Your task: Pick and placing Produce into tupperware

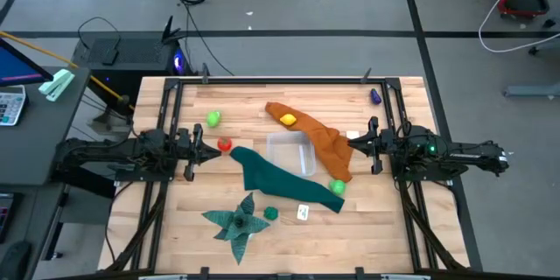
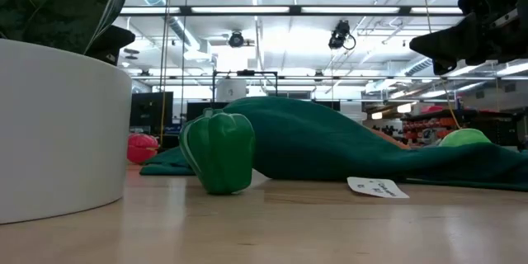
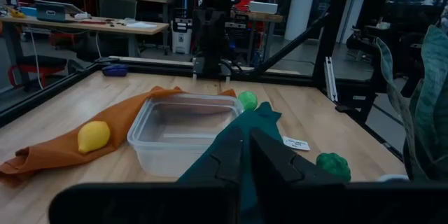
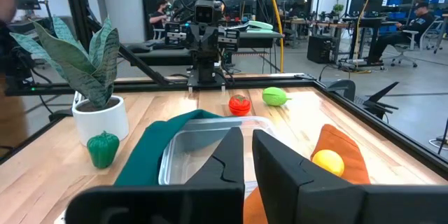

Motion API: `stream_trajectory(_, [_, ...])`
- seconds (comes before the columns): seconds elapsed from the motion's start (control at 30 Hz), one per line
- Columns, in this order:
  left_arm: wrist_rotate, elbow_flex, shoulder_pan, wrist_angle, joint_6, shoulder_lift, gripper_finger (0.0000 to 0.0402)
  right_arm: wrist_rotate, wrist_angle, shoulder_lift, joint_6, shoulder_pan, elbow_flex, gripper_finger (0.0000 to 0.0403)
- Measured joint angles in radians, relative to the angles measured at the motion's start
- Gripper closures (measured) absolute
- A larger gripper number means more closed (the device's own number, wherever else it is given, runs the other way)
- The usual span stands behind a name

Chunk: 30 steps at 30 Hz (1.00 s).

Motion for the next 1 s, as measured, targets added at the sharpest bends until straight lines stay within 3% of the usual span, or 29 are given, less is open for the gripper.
stream_trajectory(1.0, [0.0,0.0,0.0,0.0,0.0,0.0,0.0361,0.0,0.0,0.0,0.0,0.0,0.0,0.0403])
